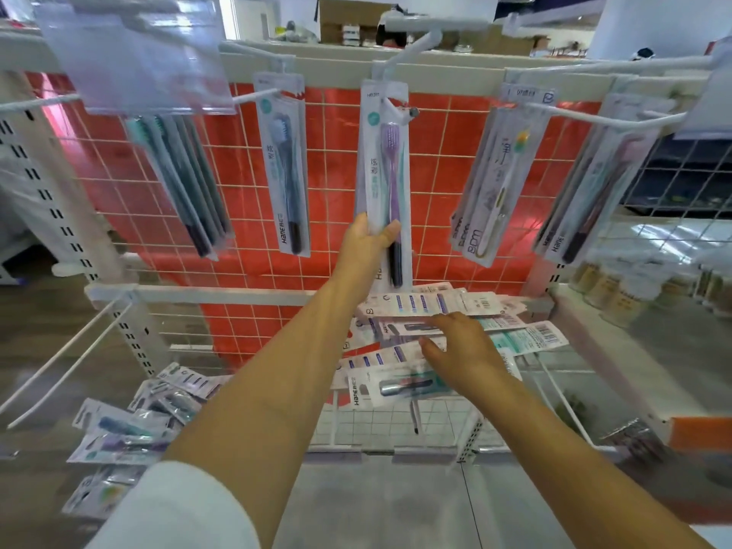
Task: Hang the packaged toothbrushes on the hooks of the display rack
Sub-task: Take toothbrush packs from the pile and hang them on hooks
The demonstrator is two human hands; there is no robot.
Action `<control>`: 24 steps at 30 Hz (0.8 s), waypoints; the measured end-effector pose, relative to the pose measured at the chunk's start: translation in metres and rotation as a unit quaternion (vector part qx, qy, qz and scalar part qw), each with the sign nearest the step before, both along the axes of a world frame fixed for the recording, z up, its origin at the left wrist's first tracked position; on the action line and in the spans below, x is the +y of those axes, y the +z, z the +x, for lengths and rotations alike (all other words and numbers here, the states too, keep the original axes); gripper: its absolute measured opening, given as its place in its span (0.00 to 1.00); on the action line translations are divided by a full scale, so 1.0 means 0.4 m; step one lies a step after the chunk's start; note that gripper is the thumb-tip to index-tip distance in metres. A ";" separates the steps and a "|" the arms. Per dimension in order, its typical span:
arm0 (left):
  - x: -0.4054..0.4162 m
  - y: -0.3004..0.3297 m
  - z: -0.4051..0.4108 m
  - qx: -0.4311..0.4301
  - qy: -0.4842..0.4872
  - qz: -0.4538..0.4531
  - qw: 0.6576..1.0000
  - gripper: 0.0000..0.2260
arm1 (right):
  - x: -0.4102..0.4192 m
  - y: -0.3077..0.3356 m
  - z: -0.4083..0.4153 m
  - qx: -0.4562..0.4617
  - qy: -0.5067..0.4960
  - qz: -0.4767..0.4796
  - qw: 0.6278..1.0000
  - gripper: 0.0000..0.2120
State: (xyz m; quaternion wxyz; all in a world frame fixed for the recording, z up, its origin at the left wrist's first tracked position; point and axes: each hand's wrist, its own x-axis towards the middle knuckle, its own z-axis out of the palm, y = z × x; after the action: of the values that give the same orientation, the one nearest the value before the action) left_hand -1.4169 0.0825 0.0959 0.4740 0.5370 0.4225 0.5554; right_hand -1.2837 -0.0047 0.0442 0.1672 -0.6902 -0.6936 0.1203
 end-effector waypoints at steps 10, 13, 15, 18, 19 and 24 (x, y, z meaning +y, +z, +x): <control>-0.015 -0.055 -0.080 0.073 -0.014 -0.125 0.989 0.22 | -0.015 0.005 -0.005 0.091 0.004 0.030 0.995 0.16; -0.054 -0.145 -0.115 0.223 -0.029 -0.156 0.962 0.16 | -0.017 0.002 -0.001 0.096 0.005 0.037 0.995 0.15; -0.076 -0.190 -0.140 0.339 -0.031 -0.135 0.931 0.10 | -0.022 -0.002 0.001 0.100 0.006 0.041 0.994 0.16; -0.112 -0.213 -0.161 0.504 -0.039 -0.051 0.861 0.10 | -0.026 -0.010 -0.003 0.108 0.018 0.046 0.993 0.16; -0.124 -0.211 -0.163 0.542 -0.038 -0.029 0.839 0.10 | -0.027 -0.014 -0.006 0.107 0.022 0.044 0.993 0.16; -0.176 -0.202 -0.164 0.640 -0.013 0.060 0.766 0.12 | -0.026 -0.052 -0.019 0.068 0.042 0.025 0.997 0.16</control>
State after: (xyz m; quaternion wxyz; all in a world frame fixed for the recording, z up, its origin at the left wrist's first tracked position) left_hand -1.4825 0.0122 0.0151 0.0680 0.8004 0.5869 0.1013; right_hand -1.2913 -0.0152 0.0234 0.2258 -0.6464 -0.7119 0.1562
